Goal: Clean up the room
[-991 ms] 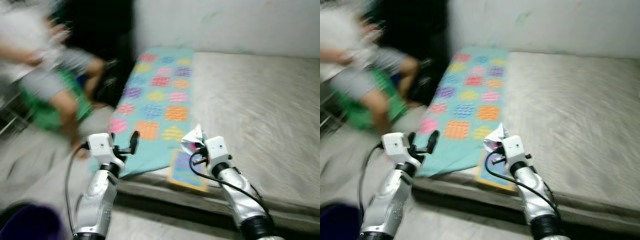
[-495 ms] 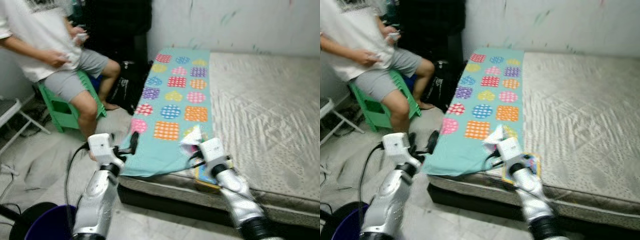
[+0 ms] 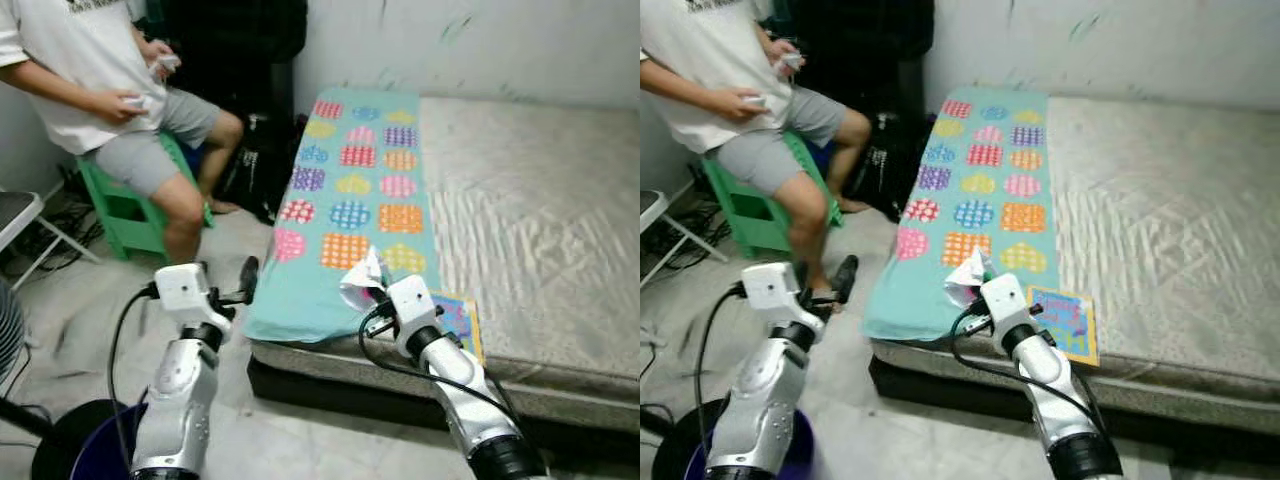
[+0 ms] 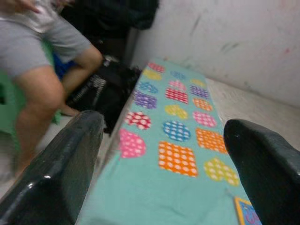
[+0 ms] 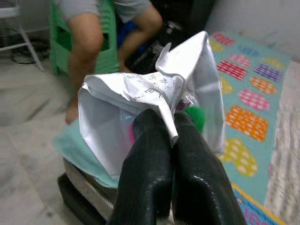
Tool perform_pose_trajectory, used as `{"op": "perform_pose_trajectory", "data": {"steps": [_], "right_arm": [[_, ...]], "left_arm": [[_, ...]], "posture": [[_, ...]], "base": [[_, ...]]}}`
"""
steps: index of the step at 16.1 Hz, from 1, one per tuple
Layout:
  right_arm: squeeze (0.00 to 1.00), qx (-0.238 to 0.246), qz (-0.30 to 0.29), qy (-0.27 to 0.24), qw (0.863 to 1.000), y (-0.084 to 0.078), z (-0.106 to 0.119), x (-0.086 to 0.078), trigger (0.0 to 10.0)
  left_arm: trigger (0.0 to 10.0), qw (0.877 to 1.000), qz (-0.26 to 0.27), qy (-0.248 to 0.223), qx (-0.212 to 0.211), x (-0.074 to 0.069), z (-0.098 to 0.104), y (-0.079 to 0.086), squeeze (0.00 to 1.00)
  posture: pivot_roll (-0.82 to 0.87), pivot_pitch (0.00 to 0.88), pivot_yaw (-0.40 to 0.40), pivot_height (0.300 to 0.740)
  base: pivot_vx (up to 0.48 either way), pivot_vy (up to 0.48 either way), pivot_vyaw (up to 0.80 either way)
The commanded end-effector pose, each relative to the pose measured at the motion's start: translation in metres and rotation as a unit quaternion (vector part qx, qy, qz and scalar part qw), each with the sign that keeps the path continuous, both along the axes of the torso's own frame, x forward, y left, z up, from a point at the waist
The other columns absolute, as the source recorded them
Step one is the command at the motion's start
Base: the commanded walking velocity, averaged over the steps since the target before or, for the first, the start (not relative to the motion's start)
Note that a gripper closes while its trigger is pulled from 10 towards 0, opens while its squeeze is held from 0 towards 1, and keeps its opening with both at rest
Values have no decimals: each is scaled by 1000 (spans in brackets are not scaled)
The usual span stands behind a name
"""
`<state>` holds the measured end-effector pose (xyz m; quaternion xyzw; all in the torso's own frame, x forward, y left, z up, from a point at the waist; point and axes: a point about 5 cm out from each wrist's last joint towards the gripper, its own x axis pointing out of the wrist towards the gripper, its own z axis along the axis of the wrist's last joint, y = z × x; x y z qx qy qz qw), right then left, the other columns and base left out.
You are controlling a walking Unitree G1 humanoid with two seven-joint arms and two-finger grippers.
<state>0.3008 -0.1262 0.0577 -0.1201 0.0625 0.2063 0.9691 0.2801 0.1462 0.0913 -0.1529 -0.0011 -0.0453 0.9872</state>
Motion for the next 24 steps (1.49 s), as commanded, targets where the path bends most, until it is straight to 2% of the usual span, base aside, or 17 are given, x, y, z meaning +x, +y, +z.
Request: {"op": "perform_pose_trajectory", "data": {"steps": [1,3,8,12,24], "right_arm": [[0,2,14,-5,1000,5,2,-1,10000],[0,8,13,-3,1000,7,2,-1,10000],[0,15,5,4,1000,7,-1,-2,10000],[0,23,0,9,1000,7,-2,-2,10000],[0,33,-6,6,999,7,0,0,10000]], "left_arm": [[10000,1000,-1,0,0,-2,0,-2,0],[10000,1000,-8,3,-5,-2,0,-7,0],[10000,1000,-22,3,-7,-1,1,-9,0],[10000,999,-32,-6,-11,-2,3,-9,0],[10000,999,-47,-9,-15,-3,3,-12,0]], "posture": [[-206,0,57,740],[-206,0,60,740],[-206,0,69,740],[-200,0,67,740],[-204,0,74,740]], "base": [[0,0,800],[0,0,800],[0,0,759],[0,0,0],[409,0,0]]}}
